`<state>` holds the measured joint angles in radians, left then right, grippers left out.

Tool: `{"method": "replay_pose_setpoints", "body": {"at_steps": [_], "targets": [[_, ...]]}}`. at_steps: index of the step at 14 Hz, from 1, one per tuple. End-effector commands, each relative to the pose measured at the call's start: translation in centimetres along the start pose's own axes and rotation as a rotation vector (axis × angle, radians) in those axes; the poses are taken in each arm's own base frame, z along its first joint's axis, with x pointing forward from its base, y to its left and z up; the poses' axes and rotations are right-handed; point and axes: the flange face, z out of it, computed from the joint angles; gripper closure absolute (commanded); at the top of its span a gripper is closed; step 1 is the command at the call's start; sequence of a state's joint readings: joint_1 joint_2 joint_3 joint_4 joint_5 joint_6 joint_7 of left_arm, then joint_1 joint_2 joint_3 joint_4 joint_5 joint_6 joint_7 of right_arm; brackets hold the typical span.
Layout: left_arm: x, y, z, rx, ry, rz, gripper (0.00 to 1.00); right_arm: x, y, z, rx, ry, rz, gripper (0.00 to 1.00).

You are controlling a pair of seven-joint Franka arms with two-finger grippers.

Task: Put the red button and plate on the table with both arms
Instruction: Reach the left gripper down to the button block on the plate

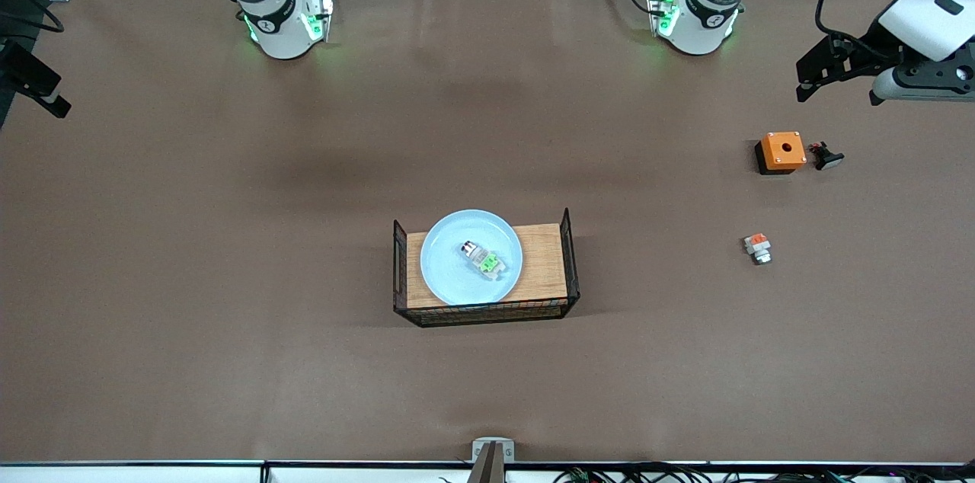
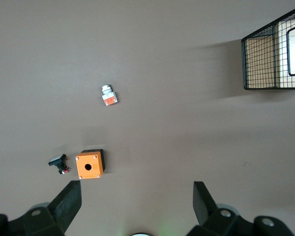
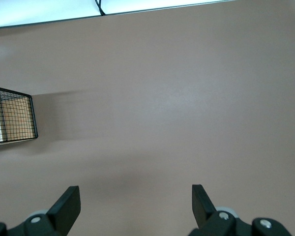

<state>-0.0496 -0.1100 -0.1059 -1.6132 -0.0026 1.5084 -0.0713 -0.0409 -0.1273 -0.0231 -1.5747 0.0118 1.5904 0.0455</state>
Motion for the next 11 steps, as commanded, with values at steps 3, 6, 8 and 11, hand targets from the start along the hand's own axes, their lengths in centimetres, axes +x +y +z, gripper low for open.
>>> {"method": "replay_pose_setpoints", "body": {"at_steps": [3,6,8,11], "targets": [[-0.7,0.0,-0.3,0.022,0.019,-0.012,0.00,0.3,0.1,-0.5,-0.015,0.009,-0.001,0.00],[-0.1,0.4,0.7,0.020,-0.006,-0.045,0.00,0.3,0.1,-0.5,-0.015,0.009,-0.001,0.00],[0.4,2.6,1.8,0.023,-0.029,-0.297,0.00,0.2,0.1,-0.5,-0.015,0.009,-0.002,0.00],[1.9,8.0,3.3,0.007,-0.054,-0.570,0.00,0.2,0.0,-0.5,-0.014,0.009,-0.001,0.00]]}}
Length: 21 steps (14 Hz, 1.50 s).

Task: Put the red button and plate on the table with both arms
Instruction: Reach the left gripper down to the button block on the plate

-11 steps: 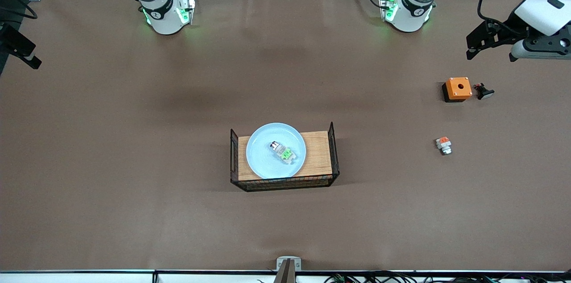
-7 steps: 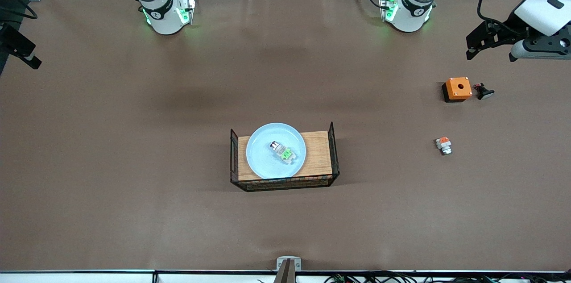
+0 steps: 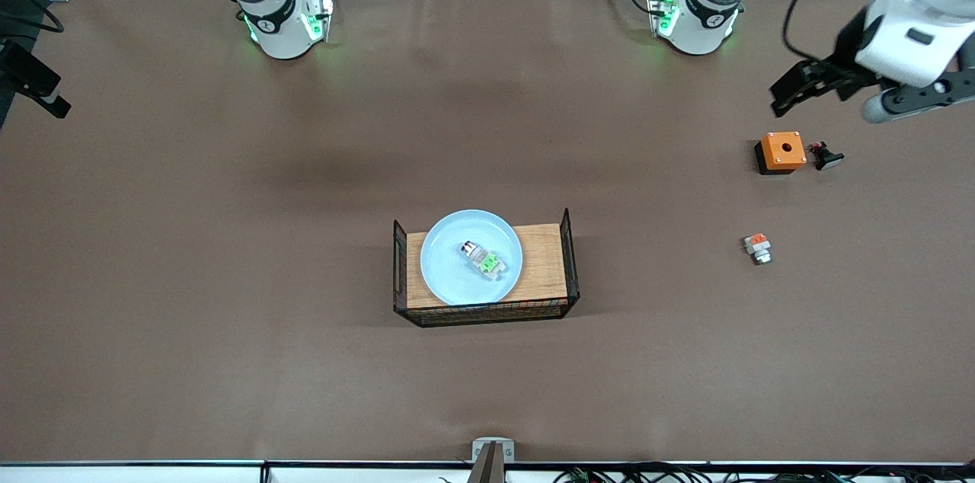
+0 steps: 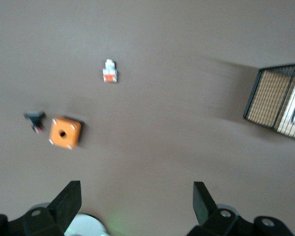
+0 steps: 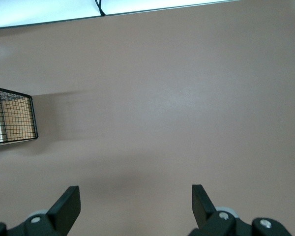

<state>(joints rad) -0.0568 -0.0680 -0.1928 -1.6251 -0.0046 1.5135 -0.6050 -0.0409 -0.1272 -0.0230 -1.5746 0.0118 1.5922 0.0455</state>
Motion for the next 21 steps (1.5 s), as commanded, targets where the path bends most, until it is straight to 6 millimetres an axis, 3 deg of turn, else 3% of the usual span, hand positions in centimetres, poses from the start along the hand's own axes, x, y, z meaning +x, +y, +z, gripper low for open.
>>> {"method": "replay_pose_setpoints", "body": {"at_steps": [1,5,10,15,19,21], "targets": [[-0.6,5.2,0.7,-0.035,-0.031,-0.194,0.00,0.3,0.0,-0.4,-0.014,0.006,-0.001,0.00],[0.2,12.8,4.6,-0.068,-0.114,-0.549,0.00,0.4,0.0,0.0,-0.014,0.000,-0.004,0.00],[-1.0,22.7,9.0,-0.120,-0.155,-0.732,0.00,0.5,-0.1,0.2,-0.011,-0.006,-0.002,0.00],[-3.1,29.4,12.6,-0.167,-0.191,-0.855,0.00,0.7,-0.2,0.7,-0.011,-0.015,-0.007,0.00],[-6.0,35.3,19.0,-0.168,-0.095,-0.825,0.00,1.0,0.0,1.2,-0.006,-0.023,-0.005,0.00],[-6.7,37.1,20.5,-0.203,-0.026,-0.829,0.00,1.1,-0.2,1.5,-0.005,-0.028,0.001,0.00]]}}
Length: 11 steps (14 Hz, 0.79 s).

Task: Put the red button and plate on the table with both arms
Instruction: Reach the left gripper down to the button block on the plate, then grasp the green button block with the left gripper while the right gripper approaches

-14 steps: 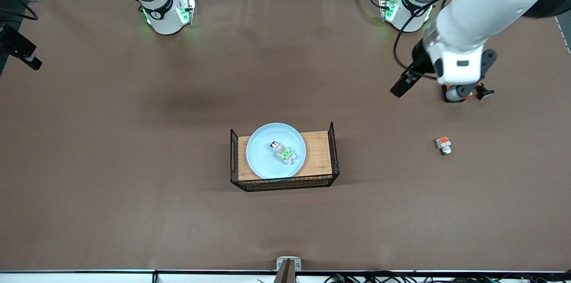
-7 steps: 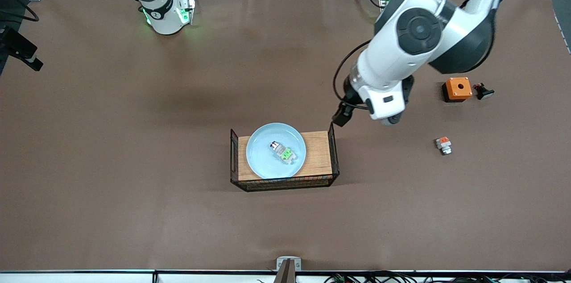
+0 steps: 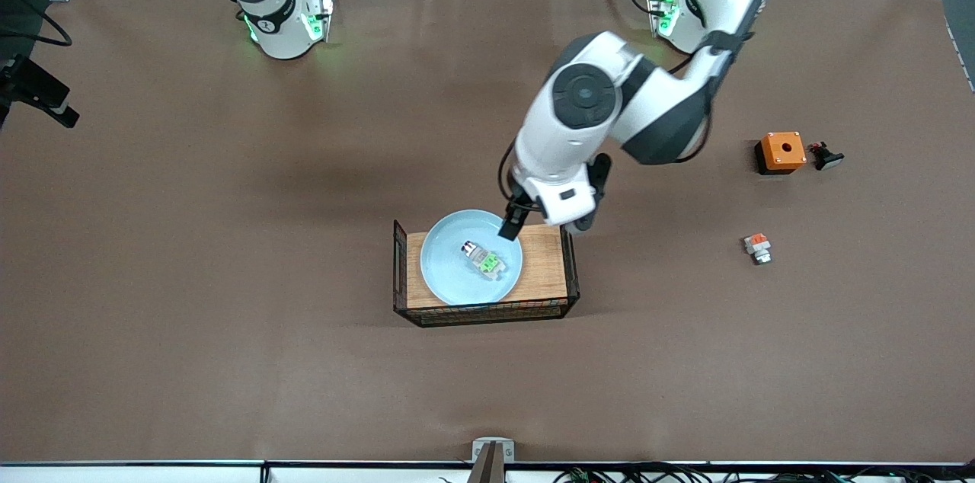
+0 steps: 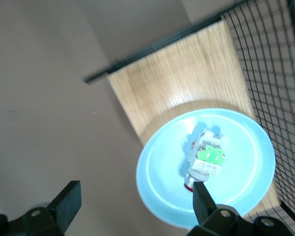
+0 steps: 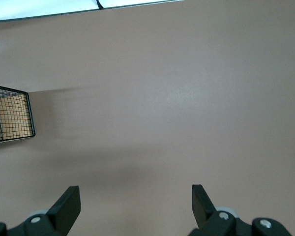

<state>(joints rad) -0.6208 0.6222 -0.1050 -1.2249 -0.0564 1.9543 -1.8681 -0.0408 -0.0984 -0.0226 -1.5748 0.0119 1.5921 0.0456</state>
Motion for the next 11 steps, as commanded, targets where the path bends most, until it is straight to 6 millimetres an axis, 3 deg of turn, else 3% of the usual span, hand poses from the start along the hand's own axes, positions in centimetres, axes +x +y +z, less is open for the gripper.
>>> {"method": "replay_pose_setpoints", "body": {"at_steps": [1,3,5,7,11], "targets": [[-1.9,1.2,1.7,-0.071,0.042,0.002,0.00,0.4,-0.2,-0.2,-0.003,0.002,0.001,0.00],[-1.7,1.7,3.0,-0.096,0.039,0.014,0.00,0.4,-0.2,-0.1,-0.003,0.001,0.009,0.00],[-1.5,2.1,2.9,-0.123,0.036,0.071,0.00,0.3,-0.7,0.0,-0.003,-0.004,0.075,0.00],[-1.3,2.2,2.8,-0.127,0.040,0.173,0.00,0.2,-2.0,0.2,-0.002,-0.012,0.124,0.00],[-1.3,2.4,4.7,-0.114,0.054,0.347,0.00,-0.1,-4.5,0.6,-0.001,-0.023,0.230,0.00]]}}
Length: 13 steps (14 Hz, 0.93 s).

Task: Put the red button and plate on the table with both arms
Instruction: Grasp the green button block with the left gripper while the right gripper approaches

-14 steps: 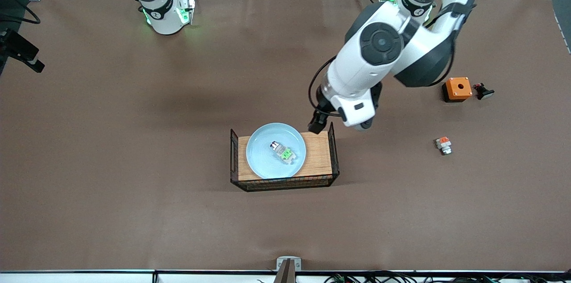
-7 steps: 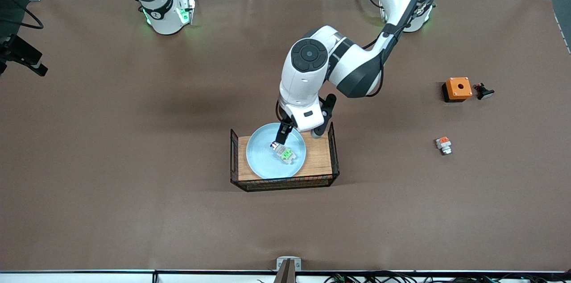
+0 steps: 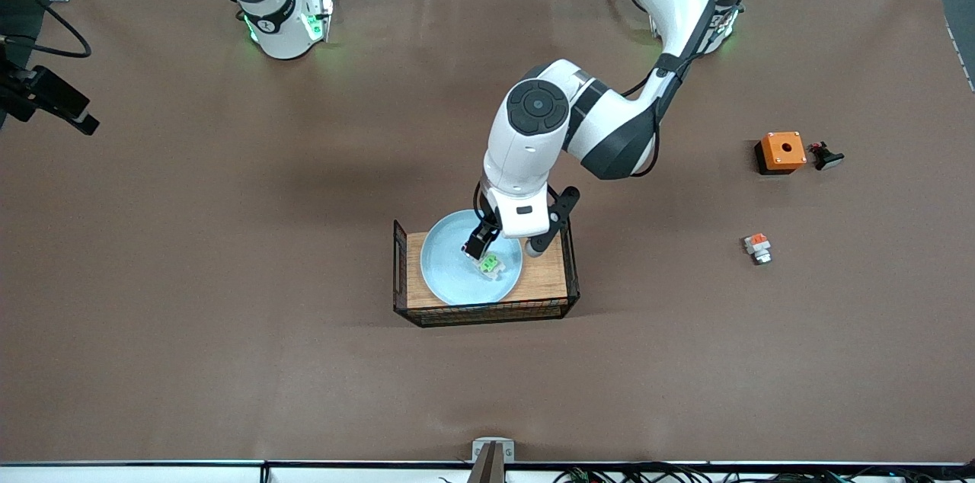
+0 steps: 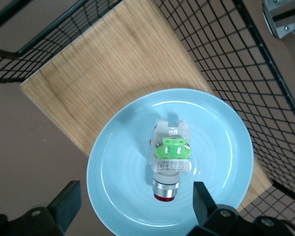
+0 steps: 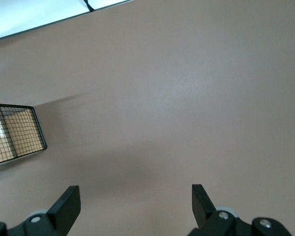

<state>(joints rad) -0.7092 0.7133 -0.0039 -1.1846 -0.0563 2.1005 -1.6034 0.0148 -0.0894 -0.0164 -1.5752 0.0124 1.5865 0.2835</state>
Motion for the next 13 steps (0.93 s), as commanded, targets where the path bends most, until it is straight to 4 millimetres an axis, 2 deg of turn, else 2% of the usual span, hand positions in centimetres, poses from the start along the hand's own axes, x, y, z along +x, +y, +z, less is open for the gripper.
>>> {"method": "replay_pose_setpoints", "body": {"at_steps": [1,3,5,8,9,11,13], "targets": [[0.0,0.4,1.4,-0.008,0.010,0.093,0.00,-0.6,-2.0,0.1,-0.005,-0.011,0.090,0.00],[0.1,0.3,2.4,-0.004,0.013,0.119,0.00,-1.3,-4.0,0.2,-0.005,-0.017,0.179,0.00],[0.3,0.6,2.5,-0.027,0.019,0.123,0.00,-1.8,-6.2,0.8,-0.007,-0.027,0.273,0.00],[0.6,0.9,2.4,-0.054,0.025,0.122,0.00,-3.0,-10.7,2.4,-0.020,-0.048,0.409,0.00],[1.2,1.0,2.5,-0.068,0.034,0.113,0.00,-3.4,-12.3,3.2,-0.027,-0.057,0.441,0.00],[1.9,0.9,5.2,-0.068,0.049,0.108,0.00,-4.4,-16.0,5.2,-0.048,-0.065,0.517,0.00],[2.0,0.9,5.4,-0.064,0.064,0.112,0.00,-5.3,-19.3,7.2,-0.060,-0.070,0.587,0.00]]}}
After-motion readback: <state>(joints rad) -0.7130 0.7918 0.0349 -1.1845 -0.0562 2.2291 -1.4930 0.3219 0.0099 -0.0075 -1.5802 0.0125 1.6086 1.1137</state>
